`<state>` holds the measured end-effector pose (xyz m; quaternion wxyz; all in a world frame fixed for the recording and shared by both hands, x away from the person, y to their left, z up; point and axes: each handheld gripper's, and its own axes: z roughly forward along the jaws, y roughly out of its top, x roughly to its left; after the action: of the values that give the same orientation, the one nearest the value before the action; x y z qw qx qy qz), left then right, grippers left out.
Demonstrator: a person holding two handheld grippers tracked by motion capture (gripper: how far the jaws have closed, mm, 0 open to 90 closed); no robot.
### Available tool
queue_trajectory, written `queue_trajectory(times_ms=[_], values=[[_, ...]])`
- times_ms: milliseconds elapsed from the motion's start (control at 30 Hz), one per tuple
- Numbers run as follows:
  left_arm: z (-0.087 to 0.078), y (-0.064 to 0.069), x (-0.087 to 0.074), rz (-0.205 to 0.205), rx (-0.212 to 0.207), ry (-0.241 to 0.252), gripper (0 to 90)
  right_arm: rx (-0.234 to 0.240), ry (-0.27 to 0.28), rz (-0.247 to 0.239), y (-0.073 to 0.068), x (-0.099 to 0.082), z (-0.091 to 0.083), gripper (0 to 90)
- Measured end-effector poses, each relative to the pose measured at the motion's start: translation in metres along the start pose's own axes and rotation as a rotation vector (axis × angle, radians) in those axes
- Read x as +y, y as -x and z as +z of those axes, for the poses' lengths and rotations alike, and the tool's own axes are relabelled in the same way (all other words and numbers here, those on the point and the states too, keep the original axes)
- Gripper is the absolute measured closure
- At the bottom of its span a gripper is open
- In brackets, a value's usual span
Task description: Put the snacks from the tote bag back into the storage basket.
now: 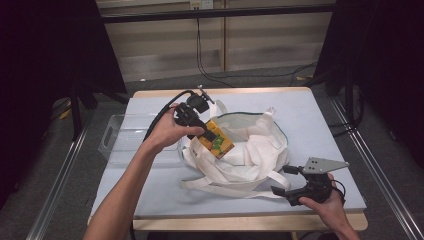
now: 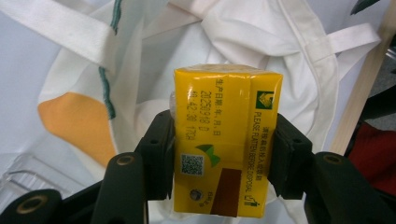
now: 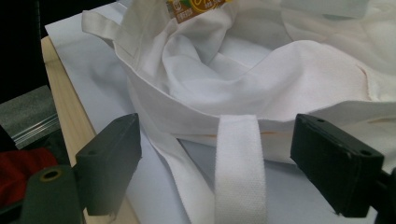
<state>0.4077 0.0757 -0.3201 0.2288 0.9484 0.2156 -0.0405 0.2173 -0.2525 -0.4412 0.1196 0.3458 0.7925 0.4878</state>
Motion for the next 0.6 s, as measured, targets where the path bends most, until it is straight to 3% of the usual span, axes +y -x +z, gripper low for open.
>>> queue_trajectory(times_ms=[133,167,200,267,300,333,467,500,567,600], values=[[-0.005,-0.004,-0.005,0.060,0.000,0.018,50.0,-0.001,0.004,-0.001,0.000,0.000,-0.001,16.0],[-0.005,-0.003,-0.006,0.028,-0.001,0.034,50.0,-0.001,0.008,-0.002,0.000,0.000,0.000,16.0],[-0.009,-0.007,-0.006,0.064,0.001,0.007,50.0,0.000,0.004,-0.001,0.000,0.000,0.000,16.0],[-0.010,-0.008,-0.008,0.043,-0.001,0.025,50.0,-0.001,0.004,-0.001,0.000,0.000,0.000,16.0],[-0.012,-0.010,-0.008,0.068,0.000,0.009,50.0,-0.001,0.005,-0.001,0.000,0.001,0.000,16.0],[-0.012,-0.009,-0.009,0.061,0.000,0.022,49.9,-0.002,0.006,-0.001,0.000,0.001,0.000,16.0],[-0.020,-0.012,-0.010,0.096,0.003,-0.001,49.9,-0.004,0.008,0.000,0.001,0.001,0.000,15.9],[-0.021,-0.012,-0.011,0.078,0.000,0.014,49.9,-0.003,0.009,0.001,0.001,0.001,0.000,15.9],[-0.026,-0.016,-0.012,0.092,0.005,0.007,49.9,-0.003,0.011,0.005,0.001,0.000,0.000,15.8],[-0.030,-0.015,-0.013,0.057,0.012,0.022,49.9,-0.003,0.010,0.006,0.001,0.000,0.000,15.8]])
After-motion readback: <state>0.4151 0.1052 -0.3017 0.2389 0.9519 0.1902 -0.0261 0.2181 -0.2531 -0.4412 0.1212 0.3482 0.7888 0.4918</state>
